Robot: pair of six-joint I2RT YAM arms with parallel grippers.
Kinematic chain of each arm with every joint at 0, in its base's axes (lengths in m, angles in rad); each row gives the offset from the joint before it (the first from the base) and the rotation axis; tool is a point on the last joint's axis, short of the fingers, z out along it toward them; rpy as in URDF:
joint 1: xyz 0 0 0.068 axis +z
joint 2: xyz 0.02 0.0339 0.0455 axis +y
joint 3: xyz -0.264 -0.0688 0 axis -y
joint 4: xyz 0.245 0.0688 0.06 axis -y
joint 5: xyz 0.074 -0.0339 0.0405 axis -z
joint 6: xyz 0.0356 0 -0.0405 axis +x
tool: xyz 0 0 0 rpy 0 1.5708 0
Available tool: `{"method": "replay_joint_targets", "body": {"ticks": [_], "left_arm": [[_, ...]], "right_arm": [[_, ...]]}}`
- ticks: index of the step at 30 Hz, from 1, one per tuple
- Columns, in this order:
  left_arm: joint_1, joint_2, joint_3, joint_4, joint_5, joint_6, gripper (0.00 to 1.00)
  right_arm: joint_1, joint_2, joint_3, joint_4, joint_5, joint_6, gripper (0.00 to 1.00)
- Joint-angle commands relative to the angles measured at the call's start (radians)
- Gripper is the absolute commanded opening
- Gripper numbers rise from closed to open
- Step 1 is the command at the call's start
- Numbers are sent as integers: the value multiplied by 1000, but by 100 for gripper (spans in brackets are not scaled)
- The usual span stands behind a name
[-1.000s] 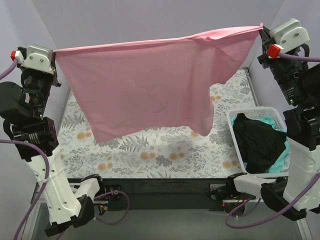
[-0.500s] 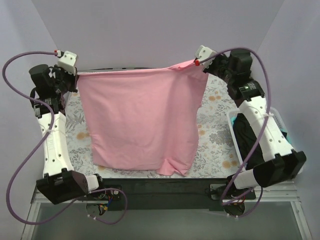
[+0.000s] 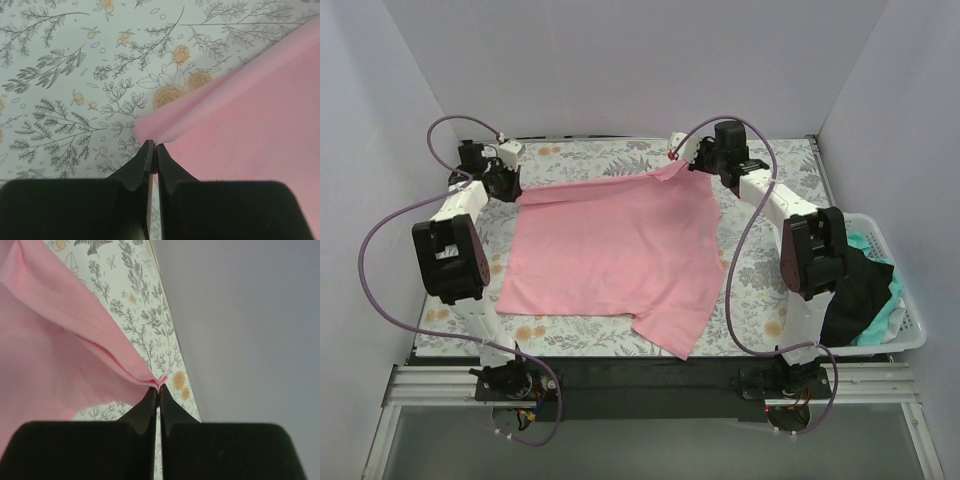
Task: Fold and stack the t-shirts
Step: Flatten the tshirt out, then fold the tshirt
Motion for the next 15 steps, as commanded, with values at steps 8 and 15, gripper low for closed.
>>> {"method": "replay_joint_targets", "body": {"ticks": [8,15], "left_arm": [[6,164,130,106,-19,38,0],[8,80,84,103,22,121,0]], "right_arm": [[28,117,93,78,102,-84,1],[34,35,62,-32,125,-64,1]]}}
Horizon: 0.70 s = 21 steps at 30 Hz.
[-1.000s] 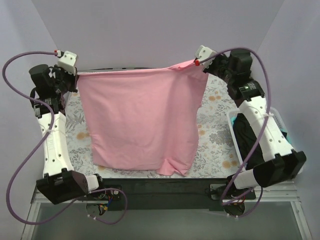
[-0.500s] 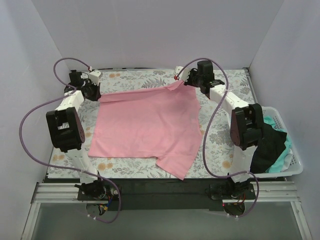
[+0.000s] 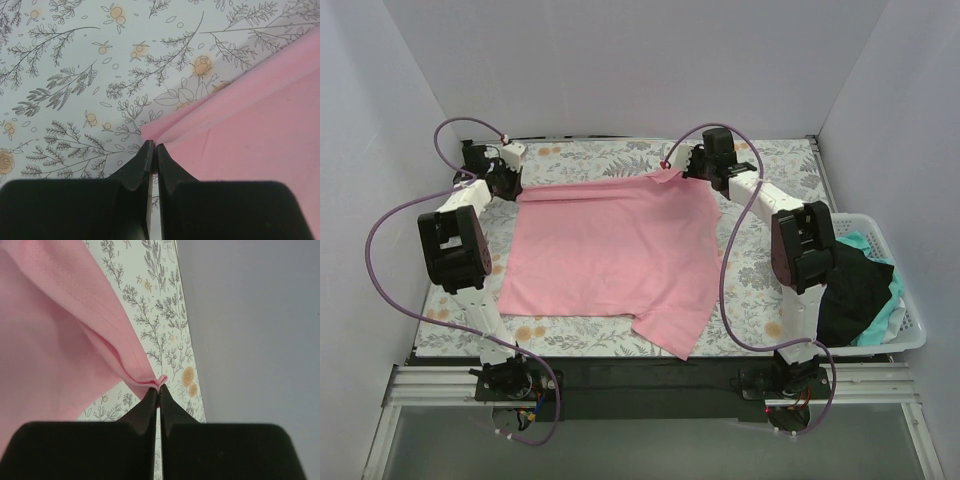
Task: Fold and stack the t-shirts
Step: Fold the tshirt
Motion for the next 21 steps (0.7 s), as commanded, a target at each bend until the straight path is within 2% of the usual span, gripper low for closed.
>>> {"method": "replay_joint_targets", "body": {"ticks": [1,8,21], "left_arm": [[10,-124,-43,18,44,85,0],[27,-266,-215,23,131,299,0],[47,-308,-335,44,147,467,0]], "right_arm": [[2,-111,-10,-52,21,-1,1],[18,-269,-140,-210,-13,36,1],[81,-367,-312,-379,-31,158,1]]}}
